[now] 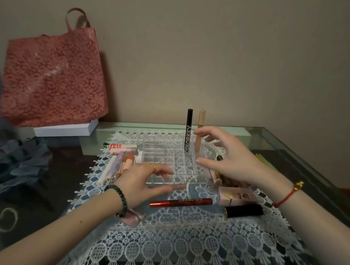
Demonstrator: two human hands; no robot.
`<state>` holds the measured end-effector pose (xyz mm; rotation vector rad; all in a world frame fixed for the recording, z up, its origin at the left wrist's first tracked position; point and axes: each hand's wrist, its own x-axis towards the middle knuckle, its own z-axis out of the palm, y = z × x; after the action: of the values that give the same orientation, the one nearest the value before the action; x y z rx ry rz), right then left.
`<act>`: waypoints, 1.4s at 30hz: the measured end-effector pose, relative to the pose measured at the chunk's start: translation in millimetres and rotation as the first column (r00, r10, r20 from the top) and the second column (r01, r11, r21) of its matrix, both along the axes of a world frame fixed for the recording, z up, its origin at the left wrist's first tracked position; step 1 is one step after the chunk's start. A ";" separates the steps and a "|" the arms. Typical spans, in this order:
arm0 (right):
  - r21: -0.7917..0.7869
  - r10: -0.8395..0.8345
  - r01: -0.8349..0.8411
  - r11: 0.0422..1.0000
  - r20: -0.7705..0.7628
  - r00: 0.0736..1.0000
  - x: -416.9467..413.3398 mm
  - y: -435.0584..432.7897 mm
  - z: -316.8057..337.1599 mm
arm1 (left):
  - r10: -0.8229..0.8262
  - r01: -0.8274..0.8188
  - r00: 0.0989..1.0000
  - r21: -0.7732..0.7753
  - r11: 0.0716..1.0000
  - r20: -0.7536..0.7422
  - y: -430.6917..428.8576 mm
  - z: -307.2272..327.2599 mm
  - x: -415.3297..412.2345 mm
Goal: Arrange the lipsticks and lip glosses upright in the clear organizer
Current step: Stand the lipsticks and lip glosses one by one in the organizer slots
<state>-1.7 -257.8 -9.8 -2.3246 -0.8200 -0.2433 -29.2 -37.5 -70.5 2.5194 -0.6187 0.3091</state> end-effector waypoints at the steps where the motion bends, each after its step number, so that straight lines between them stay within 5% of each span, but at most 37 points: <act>1: -0.006 0.008 -0.008 1.000 -0.016 1.000 -3.3 1.6 -5.1 | -0.005 0.006 1.000 0.033 0.999 -0.008 1.0 -2.8 -3.7; 9: -0.155 0.078 -0.096 0.983 -0.118 0.990 -21.2 15.0 -45.9 | -0.043 0.026 0.998 0.357 0.934 0.041 0.5 -9.5 -16.0; 22: -0.228 0.038 -0.073 0.971 -0.157 0.987 -28.1 28.2 -62.2 | 0.001 -0.013 1.000 0.427 0.904 0.028 0.2 -3.1 -13.1; 26: -0.256 0.070 -0.103 0.961 -0.137 0.988 -24.0 28.2 -59.5 | -0.023 0.009 0.999 0.297 0.955 0.045 4.3 6.2 -9.0; 30: -0.213 0.080 -0.104 0.971 -0.117 0.990 -19.1 27.7 -52.4 | -0.019 0.019 0.999 -0.010 1.000 0.026 6.9 13.1 -3.3; 36: -0.017 0.050 -0.053 0.998 -0.133 0.990 -11.8 29.8 -34.3 | -0.001 -0.044 0.996 -0.494 0.868 -0.091 1.2 22.7 1.4; 42: 0.321 0.057 0.014 0.947 -0.210 0.976 -4.8 31.8 -17.3 | -0.082 -0.036 0.980 -0.566 0.823 -0.181 -9.1 22.4 4.8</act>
<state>-6.5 -226.0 -27.1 -1.9929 -0.6433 -0.1007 -24.5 -46.5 -48.1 1.9300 -0.3990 0.1914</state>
